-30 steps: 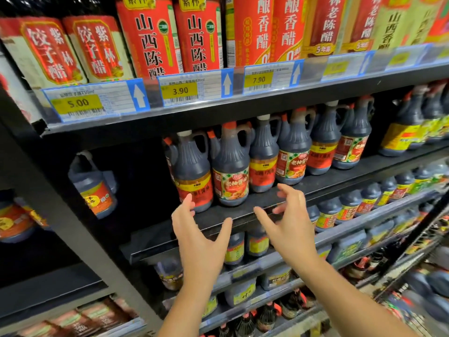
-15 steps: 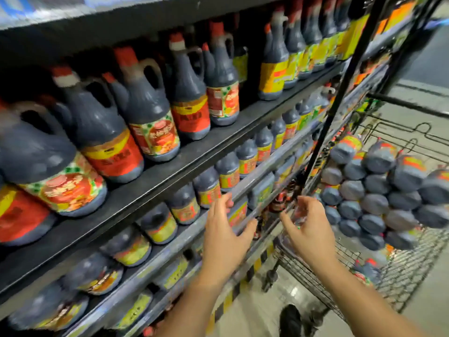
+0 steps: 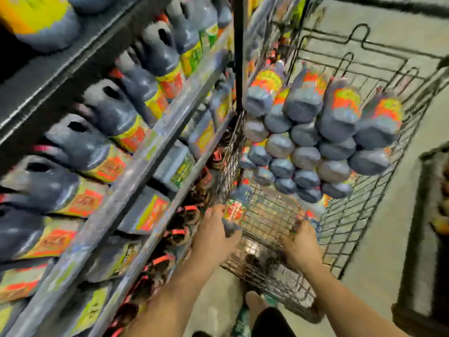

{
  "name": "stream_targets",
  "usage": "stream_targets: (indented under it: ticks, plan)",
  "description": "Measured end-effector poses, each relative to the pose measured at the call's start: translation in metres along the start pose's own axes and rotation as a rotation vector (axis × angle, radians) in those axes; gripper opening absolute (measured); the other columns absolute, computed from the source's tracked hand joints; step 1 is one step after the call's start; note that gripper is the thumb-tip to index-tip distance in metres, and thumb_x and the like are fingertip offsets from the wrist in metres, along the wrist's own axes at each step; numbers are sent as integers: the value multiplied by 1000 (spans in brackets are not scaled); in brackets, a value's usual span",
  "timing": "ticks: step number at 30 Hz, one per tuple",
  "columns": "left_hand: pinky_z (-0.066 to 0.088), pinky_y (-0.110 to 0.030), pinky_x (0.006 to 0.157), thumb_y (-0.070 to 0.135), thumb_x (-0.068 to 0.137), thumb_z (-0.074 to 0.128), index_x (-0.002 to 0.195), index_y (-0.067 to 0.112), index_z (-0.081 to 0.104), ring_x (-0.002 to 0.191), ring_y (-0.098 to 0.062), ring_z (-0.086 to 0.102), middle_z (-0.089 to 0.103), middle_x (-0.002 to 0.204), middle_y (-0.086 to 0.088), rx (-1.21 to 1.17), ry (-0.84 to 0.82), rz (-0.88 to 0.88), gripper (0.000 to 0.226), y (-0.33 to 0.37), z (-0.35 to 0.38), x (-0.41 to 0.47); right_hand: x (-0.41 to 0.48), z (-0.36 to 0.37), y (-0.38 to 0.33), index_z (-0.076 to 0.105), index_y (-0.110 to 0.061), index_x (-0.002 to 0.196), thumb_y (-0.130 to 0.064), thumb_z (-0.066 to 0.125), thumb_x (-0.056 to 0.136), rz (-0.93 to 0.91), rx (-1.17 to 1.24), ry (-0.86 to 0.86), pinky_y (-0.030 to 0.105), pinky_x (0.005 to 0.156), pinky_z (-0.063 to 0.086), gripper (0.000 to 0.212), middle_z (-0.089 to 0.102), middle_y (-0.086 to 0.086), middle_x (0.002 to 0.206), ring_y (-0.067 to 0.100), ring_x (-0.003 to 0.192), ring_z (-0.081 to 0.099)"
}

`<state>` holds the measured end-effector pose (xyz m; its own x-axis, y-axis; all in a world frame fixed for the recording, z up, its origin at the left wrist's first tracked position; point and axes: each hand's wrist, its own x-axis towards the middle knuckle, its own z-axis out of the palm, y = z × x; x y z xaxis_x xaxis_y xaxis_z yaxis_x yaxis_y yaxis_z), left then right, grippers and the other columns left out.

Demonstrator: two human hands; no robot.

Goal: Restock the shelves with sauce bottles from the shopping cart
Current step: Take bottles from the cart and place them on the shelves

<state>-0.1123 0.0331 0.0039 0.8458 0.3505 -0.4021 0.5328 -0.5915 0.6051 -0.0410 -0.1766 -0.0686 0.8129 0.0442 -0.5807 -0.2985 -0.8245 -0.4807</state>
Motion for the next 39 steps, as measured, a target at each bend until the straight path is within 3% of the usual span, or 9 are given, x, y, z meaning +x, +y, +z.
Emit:
stream_targets:
  ticks: [3, 6, 9, 13, 17, 23, 26, 32, 39]
  plan:
    - [39, -27, 90, 35, 85, 72, 138, 13, 41, 116, -22, 49, 46, 126, -5, 60, -74, -72, 65, 1, 23, 28, 23, 7, 17, 43, -2, 126, -33, 67, 89, 108, -59, -27, 35, 79, 46, 55, 50, 21, 127, 37, 106, 56]
    - [44, -34, 84, 37, 85, 70, 128, 12, 44, 105, -28, 52, 46, 116, -8, 136, -127, -129, 56, 1, 48, 53, 46, 16, 37, 39, -4, 132, -39, 64, 90, 218, -107, -58, 36, 85, 47, 60, 49, 20, 131, 38, 113, 54]
    - [39, -30, 77, 34, 85, 71, 123, 8, 45, 103, -28, 53, 47, 112, -9, 183, -173, -170, 54, -4, 68, 71, 62, 27, 53, 37, -10, 140, -42, 59, 89, 284, -126, -91, 36, 95, 44, 64, 44, 18, 140, 35, 124, 47]
    - [48, -39, 87, 26, 83, 74, 124, 9, 47, 105, -28, 56, 50, 115, -9, 179, -176, -235, 52, -15, 90, 94, 78, 37, 64, 17, -8, 150, -34, 63, 87, 437, -87, -107, 44, 101, 42, 82, 31, 20, 145, 37, 127, 42]
    - [51, -46, 89, 27, 81, 73, 126, 12, 47, 106, -29, 55, 49, 117, -10, 246, -187, -285, 54, -34, 112, 116, 86, 51, 74, 11, -8, 151, -38, 64, 86, 518, -65, -37, 46, 106, 39, 89, 34, 21, 146, 37, 129, 41]
    - [50, -46, 91, 33, 82, 75, 140, 10, 32, 115, -31, 51, 43, 129, -11, 296, -126, -335, 75, -64, 149, 142, 91, 71, 81, 3, -8, 151, -46, 68, 84, 503, -213, 39, 43, 94, 46, 101, 33, 23, 146, 34, 123, 48]
    - [46, -43, 80, 41, 80, 77, 144, 13, 28, 120, -31, 46, 43, 131, -11, 387, -76, -338, 86, -77, 162, 152, 96, 78, 85, -1, -5, 152, -53, 70, 81, 522, -179, 1, 43, 102, 40, 111, 20, 25, 154, 36, 134, 37]
    - [50, -44, 68, 51, 63, 86, 144, 8, 30, 115, -34, 46, 43, 127, -17, 634, -6, -257, 107, -89, 178, 165, 110, 92, 81, 3, -8, 152, -43, 80, 74, 566, -2, -9, 48, 108, 38, 116, 25, 21, 151, 36, 137, 32]
    - [40, -42, 64, 37, 57, 94, 150, 20, 11, 108, -38, 56, 40, 131, -19, 435, -89, -408, 125, -87, 193, 177, 123, 98, 82, 0, -12, 152, -37, 84, 70, 613, 92, 20, 47, 104, 42, 120, 29, 21, 148, 38, 129, 43]
